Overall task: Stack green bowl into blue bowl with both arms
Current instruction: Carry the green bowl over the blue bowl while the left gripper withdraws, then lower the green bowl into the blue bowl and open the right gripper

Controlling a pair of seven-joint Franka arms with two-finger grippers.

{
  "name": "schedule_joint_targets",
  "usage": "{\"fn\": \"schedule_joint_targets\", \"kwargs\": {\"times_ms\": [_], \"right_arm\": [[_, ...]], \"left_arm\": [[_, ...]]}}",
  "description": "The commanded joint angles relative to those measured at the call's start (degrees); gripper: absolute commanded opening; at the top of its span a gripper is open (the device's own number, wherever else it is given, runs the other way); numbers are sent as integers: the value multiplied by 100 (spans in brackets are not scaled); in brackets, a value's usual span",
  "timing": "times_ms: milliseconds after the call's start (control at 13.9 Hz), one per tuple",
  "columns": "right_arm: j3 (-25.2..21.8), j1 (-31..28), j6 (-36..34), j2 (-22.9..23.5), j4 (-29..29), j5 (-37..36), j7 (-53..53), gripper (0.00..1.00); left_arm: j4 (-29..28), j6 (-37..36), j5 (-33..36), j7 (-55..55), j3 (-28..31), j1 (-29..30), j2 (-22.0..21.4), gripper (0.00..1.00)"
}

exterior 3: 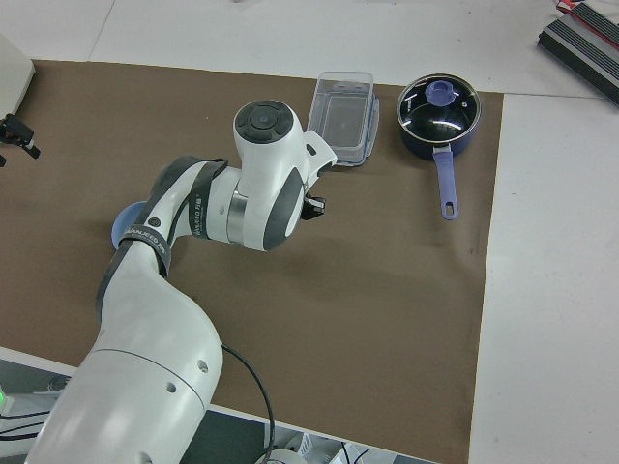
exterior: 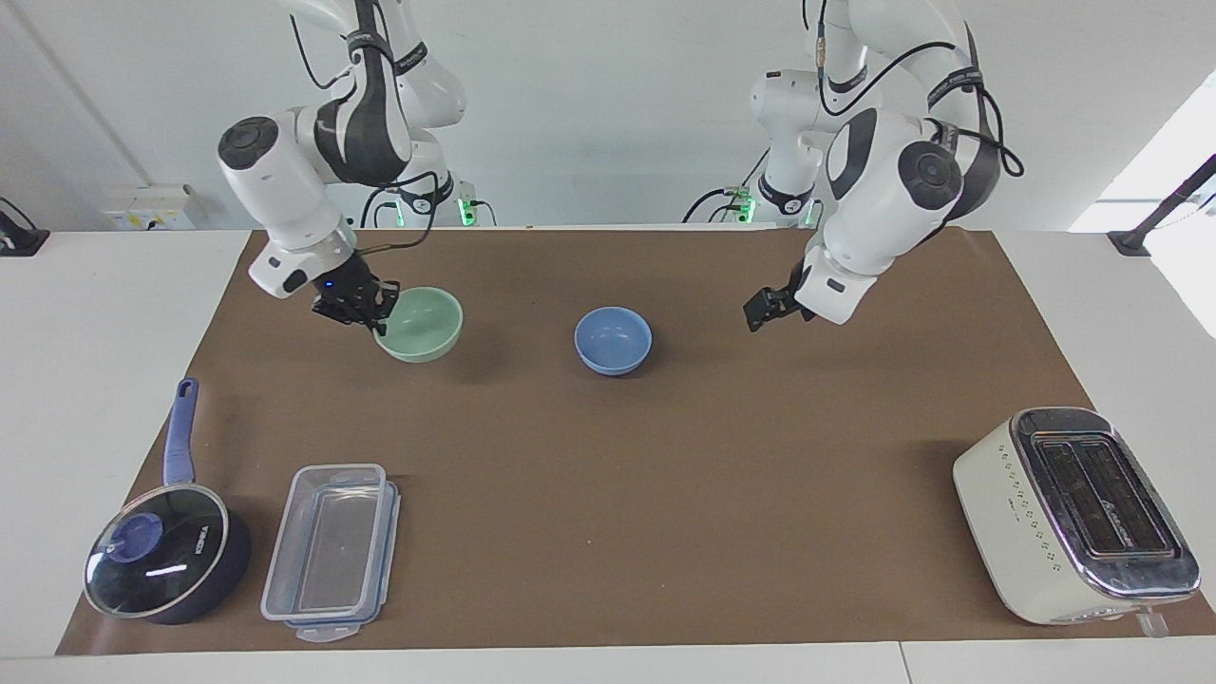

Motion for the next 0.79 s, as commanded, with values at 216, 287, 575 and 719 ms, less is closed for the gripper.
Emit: {"fn": "schedule_joint_targets", "kwargs": {"times_ms": [216,287,575,719], "right_arm": [[-25,1772,825,241,19,95,1682,0],[-25,1984,992,346,19,95,1947,0],[-25,2591,1503,829,194,95,2493,0],[-25,2698,1644,936,239,95,2626,0]], "left_arm": [[83,-710,697,2150,-18,1111,-655,100],[66,-833,767,2222,-18,1130,-813,100],[13,-1300,873,2223,-1,1139,-1271,100],[240,-1422,900,2223,-9,1122,-1236,100]]}}
